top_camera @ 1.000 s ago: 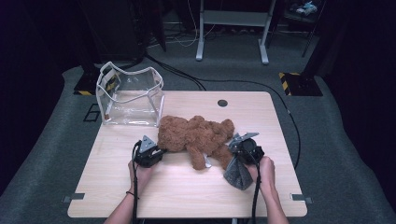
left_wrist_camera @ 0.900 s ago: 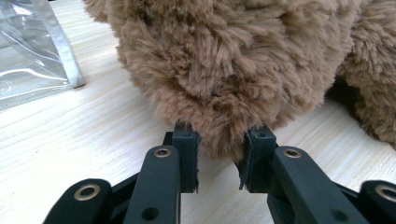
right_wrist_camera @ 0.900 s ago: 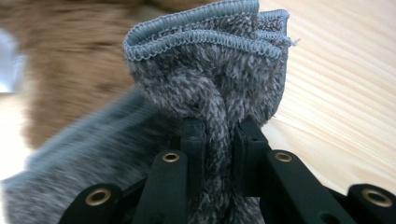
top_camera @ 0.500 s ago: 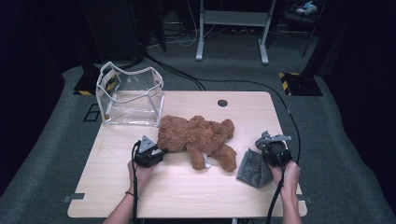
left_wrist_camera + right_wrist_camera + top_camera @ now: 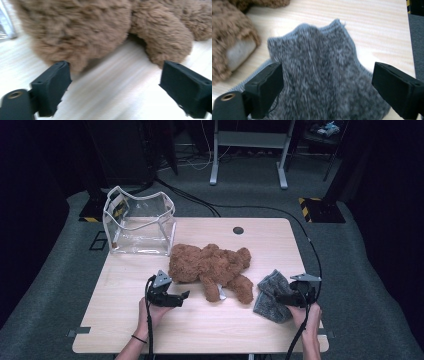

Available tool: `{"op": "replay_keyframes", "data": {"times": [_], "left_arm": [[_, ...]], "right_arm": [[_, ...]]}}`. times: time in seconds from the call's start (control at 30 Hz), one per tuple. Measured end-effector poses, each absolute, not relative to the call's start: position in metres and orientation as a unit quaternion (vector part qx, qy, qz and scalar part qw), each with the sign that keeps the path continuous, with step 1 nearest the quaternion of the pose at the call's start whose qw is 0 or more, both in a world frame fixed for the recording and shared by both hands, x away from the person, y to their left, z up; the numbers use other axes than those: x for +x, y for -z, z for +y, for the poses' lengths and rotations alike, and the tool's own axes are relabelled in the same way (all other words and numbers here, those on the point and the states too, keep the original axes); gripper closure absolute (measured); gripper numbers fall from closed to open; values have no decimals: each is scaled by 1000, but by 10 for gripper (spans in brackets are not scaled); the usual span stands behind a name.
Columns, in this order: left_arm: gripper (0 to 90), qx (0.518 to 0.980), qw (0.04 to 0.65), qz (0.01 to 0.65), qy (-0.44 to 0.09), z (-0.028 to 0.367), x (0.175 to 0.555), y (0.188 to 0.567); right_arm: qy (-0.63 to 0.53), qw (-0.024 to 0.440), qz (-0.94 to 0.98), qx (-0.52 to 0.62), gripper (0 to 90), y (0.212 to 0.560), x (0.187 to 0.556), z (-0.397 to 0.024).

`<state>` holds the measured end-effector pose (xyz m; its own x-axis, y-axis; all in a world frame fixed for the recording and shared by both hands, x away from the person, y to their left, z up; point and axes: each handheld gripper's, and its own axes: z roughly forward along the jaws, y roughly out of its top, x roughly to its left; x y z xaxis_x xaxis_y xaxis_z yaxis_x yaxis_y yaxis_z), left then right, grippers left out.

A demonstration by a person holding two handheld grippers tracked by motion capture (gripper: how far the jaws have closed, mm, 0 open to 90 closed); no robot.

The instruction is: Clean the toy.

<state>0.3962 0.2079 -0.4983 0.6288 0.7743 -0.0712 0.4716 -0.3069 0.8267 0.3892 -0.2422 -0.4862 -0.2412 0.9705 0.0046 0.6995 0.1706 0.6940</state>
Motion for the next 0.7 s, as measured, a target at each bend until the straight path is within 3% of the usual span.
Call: {"op": "replay_keyframes", "data": {"times": [0.2,0.33,0.7], "left_arm": [[22,790,444,396,-150,186,390,497],[12,785,454,404,-120,169,388,503],[1,784,446,420,-103,123,400,508]], "right_arm": [[-308,239,718,576,53,506,379,-245],[-309,248,711,581,48,513,377,-248],[-312,268,704,579,45,527,374,-245]]}}
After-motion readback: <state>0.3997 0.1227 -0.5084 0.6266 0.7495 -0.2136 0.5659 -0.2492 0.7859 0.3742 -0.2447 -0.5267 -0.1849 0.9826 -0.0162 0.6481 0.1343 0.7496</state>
